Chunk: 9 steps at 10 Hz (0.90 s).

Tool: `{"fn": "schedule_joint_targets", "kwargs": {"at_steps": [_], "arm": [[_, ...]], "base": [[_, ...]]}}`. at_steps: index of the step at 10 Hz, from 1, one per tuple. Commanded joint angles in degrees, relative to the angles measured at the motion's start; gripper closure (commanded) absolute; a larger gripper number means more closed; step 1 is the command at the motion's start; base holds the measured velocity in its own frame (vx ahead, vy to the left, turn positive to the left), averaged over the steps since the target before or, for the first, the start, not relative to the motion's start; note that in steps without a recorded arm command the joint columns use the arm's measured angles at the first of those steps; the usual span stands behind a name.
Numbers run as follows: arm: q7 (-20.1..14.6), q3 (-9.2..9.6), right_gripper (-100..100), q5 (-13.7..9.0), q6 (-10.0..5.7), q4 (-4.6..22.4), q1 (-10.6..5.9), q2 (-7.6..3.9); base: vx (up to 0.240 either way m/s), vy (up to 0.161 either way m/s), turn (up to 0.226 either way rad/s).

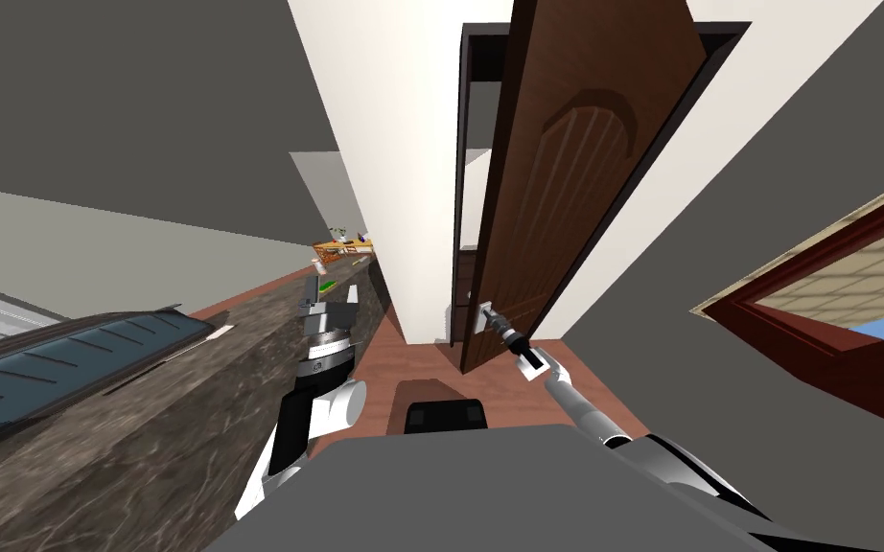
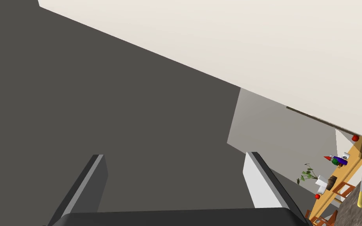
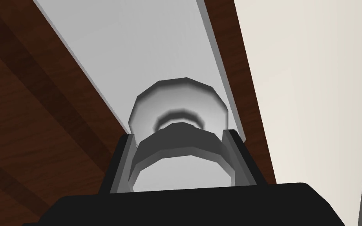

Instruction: Pull the door open

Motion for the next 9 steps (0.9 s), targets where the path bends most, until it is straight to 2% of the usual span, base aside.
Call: {"fn": "schedule_joint_targets", "kwargs": {"at_steps": [1,3,4,6,7,9], "arm": [[-2.86,-0.01,100,-1.39,0.29,-0.27,-0.05,0.48],[-6.01,-0.02,100,-3.09,0.78,-0.59,-0.02,1.04],[-6.36,-0.02,100,-3.09,0.78,-0.59,-0.02,1.04],[-9.98,-0.03,100,-5.02,1.35,-0.95,0.02,1.68],[-10.43,-0.03,100,-5.02,1.35,-0.95,0.02,1.68],[-14.04,-0.05,100,-6.96,1.91,-1.32,0.06,2.32]], "base": [[-0.073,-0.072,0.101],[-0.069,-0.079,0.109],[-0.047,-0.049,0.046],[-0.048,-0.048,0.082],[-0.042,-0.036,0.04],[-0.049,-0.045,0.071]]}}
